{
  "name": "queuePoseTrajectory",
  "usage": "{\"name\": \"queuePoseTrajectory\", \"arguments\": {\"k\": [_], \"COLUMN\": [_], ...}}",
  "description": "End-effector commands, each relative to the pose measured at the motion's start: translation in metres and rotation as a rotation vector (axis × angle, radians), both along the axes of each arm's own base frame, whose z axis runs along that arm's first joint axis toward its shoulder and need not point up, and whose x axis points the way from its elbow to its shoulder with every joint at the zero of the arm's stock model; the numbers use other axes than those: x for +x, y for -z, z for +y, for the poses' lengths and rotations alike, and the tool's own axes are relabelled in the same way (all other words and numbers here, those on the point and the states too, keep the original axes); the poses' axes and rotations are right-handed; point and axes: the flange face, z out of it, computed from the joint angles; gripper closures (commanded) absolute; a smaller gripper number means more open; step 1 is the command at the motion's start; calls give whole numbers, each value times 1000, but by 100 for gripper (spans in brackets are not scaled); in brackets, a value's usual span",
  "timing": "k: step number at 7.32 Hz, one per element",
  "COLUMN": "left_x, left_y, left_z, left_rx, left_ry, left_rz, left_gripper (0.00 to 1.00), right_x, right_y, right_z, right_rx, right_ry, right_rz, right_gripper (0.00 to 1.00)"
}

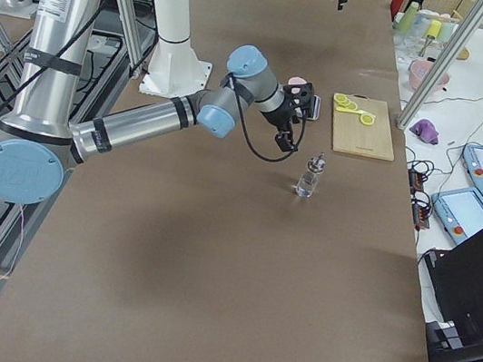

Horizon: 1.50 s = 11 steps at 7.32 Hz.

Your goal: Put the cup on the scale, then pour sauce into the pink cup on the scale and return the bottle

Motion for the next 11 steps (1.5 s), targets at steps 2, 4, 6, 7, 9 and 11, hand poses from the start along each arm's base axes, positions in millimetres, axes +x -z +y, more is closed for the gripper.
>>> {"name": "queuePoseTrajectory", "arguments": {"k": [2, 4, 6, 7, 9, 11], "left_x": [2, -46, -136, -175, -251, -318], "left_y": [14, 8, -48, -78, -146, -234], "left_z": [-4, -22, -57, -64, -59, -40], "left_rx": [32, 187, 238, 195, 88, 31], "left_ry": [-11, -121, -218, -245, -275, -290], "left_rz": [10, -56, -135, -125, -150, 6], "left_gripper": [2, 2, 2, 2, 2, 2], "right_x": [54, 102, 138, 138, 133, 132], "right_y": [-19, -99, -179, -208, -261, -274], "right_z": [-76, -101, -86, -77, -72, -59], "right_rx": [-47, -97, -172, -229, -359, -386], "right_ry": [167, 300, 358, 362, 376, 379], "right_rz": [255, 166, 76, 62, 65, 50], "right_gripper": [0, 0, 0, 0, 0, 0]}}
